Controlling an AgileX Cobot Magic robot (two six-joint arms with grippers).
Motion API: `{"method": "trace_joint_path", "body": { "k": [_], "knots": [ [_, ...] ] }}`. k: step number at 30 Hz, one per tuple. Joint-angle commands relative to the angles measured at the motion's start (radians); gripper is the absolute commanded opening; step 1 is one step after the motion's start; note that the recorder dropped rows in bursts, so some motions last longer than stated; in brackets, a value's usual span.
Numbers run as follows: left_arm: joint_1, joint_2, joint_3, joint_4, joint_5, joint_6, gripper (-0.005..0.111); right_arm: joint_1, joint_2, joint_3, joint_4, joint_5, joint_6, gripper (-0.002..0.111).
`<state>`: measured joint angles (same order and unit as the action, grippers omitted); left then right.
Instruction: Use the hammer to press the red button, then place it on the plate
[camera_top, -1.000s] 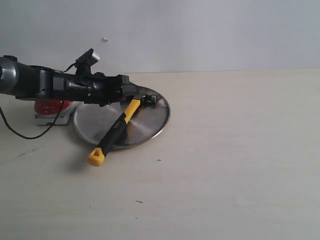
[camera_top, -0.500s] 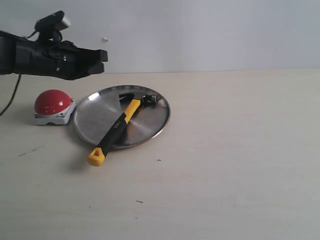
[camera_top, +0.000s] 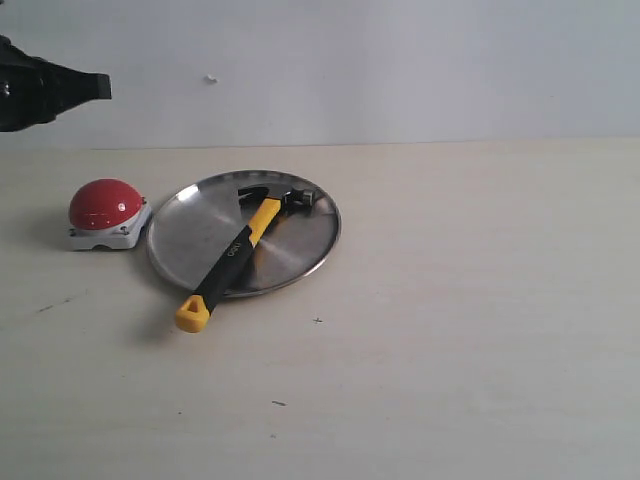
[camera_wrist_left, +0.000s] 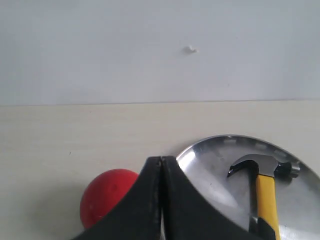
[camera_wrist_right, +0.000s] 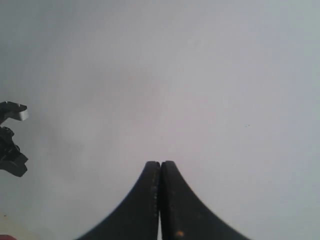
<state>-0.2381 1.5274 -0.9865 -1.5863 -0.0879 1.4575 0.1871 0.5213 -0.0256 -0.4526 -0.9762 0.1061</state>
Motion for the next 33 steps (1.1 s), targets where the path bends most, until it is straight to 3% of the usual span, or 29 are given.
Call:
{"method": "trace_joint_path", "body": {
  "k": [1,20,33],
  "knots": [
    [0.000,-0.072,0.036,0.005,0.005,-0.003,0.000,-0.002,-0.009,0.003,0.006,0.004,0.002,0.000],
    [-0.003,-0.447,0.310,0.032,-0.061,-0.031,0.000,-0.002,-0.009,0.003,0.006,0.004,0.002,0.000],
    [-0.003,-0.931,0.575,0.046,-0.049,-0.067,0.000,-0.002,-0.009,0.003,0.006,0.004,0.002,0.000]
  ]
}}
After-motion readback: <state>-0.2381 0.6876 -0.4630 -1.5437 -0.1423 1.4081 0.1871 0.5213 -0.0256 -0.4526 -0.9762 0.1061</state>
